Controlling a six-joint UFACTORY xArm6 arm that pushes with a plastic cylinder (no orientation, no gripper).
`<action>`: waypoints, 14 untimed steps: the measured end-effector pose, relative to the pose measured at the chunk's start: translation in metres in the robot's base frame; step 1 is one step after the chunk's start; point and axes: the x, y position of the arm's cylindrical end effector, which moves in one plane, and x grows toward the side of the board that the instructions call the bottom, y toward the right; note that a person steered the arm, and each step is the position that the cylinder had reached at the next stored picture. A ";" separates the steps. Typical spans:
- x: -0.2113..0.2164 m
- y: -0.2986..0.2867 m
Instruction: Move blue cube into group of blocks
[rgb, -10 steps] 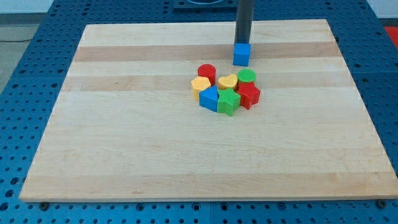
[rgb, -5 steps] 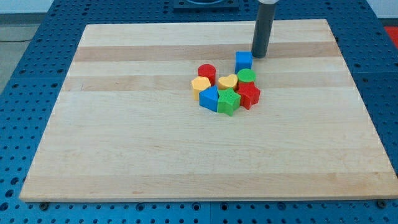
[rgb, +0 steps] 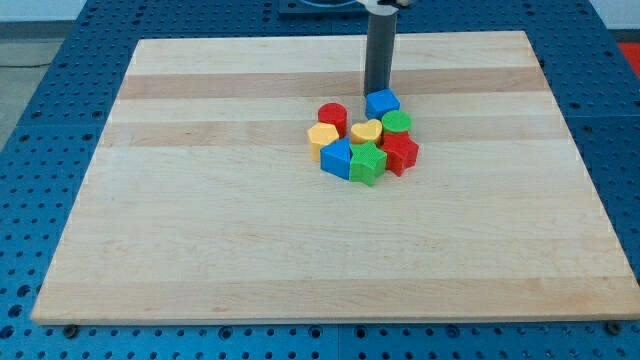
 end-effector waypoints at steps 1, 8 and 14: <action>-0.005 0.001; 0.012 0.028; 0.020 0.007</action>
